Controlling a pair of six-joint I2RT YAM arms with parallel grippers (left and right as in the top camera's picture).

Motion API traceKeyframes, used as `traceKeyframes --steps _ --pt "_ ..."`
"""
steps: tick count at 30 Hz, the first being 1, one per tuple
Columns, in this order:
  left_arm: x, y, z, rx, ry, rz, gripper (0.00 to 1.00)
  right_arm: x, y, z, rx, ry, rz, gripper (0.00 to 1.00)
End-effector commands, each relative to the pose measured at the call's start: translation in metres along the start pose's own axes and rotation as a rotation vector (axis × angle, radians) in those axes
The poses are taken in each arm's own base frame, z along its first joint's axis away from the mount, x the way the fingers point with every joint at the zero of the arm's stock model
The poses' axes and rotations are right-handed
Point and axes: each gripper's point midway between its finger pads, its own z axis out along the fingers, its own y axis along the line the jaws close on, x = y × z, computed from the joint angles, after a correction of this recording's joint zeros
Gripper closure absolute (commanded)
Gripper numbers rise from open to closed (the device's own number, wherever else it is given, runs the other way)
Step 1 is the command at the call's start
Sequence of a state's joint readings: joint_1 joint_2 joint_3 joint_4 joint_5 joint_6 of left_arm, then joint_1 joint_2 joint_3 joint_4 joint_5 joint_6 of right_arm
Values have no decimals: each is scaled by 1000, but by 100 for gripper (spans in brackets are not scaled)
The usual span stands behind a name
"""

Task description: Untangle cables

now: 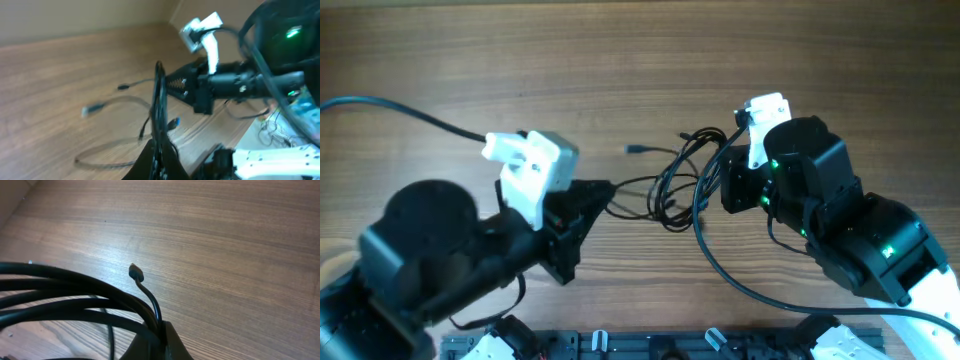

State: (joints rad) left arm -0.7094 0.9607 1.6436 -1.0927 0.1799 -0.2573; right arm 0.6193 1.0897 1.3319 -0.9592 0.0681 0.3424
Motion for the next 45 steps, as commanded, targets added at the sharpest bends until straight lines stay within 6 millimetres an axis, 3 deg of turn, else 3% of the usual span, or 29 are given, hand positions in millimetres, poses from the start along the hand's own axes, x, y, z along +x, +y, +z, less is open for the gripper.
traceKeyframes --steps 1,3,5,9,11,16,20,24,28,30,31,33,34,35,37,41,42,44,45 --pt "-20 -9 -15 38 -104 -49 96 -1 -8 -4 40 -7 0 96" --pt "-32 -8 -16 27 -153 -79 96 1 -9 -4 44 3 -1 96" --pt "-41 6 -18 -50 -206 -139 96 3 -9 -4 46 8 -1 96" --pt "-60 58 -35 -317 -385 -363 96 5 -10 -4 49 16 1 96" --pt "-62 76 -44 -425 -435 -372 96 7 -11 -4 53 26 -1 96" --pt "-41 93 -48 -539 -371 -359 94 6 -10 -4 47 21 -2 96" --pt "-15 103 -43 -604 -250 -340 94 -21 20 -6 -102 -84 -101 95" --pt "5 109 -38 -647 -152 -325 96 -55 34 -13 -157 -227 -105 96" --pt "12 100 -25 -580 -89 -333 92 -58 52 -18 -256 -239 -118 96" --pt "13 90 -16 -518 -63 -332 86 -57 56 -19 -283 -232 -123 96" --pt "13 85 -10 -489 -50 -336 74 -54 63 -21 -325 -223 -145 96" --pt "14 84 1 -476 -11 -304 22 -46 87 -29 -466 -211 -264 95" --pt "16 84 7 -476 12 -288 5 -44 90 -31 -487 -213 -304 94" --pt "18 84 14 -472 35 -288 0 -43 89 -30 -474 -213 -322 91" --pt "23 82 27 -459 78 -292 0 -42 89 -29 -475 -210 -328 84" --pt "30 85 53 -464 148 -296 0 -41 90 -30 -482 -209 -327 82" --pt "32 86 59 -468 165 -296 0 -41 89 -30 -481 -209 -327 73" --pt "34 88 64 -476 180 -296 0 -41 80 -25 -421 -198 -307 34" --pt "34 88 64 -475 178 -296 1 -38 64 -17 -330 -173 -259 25"
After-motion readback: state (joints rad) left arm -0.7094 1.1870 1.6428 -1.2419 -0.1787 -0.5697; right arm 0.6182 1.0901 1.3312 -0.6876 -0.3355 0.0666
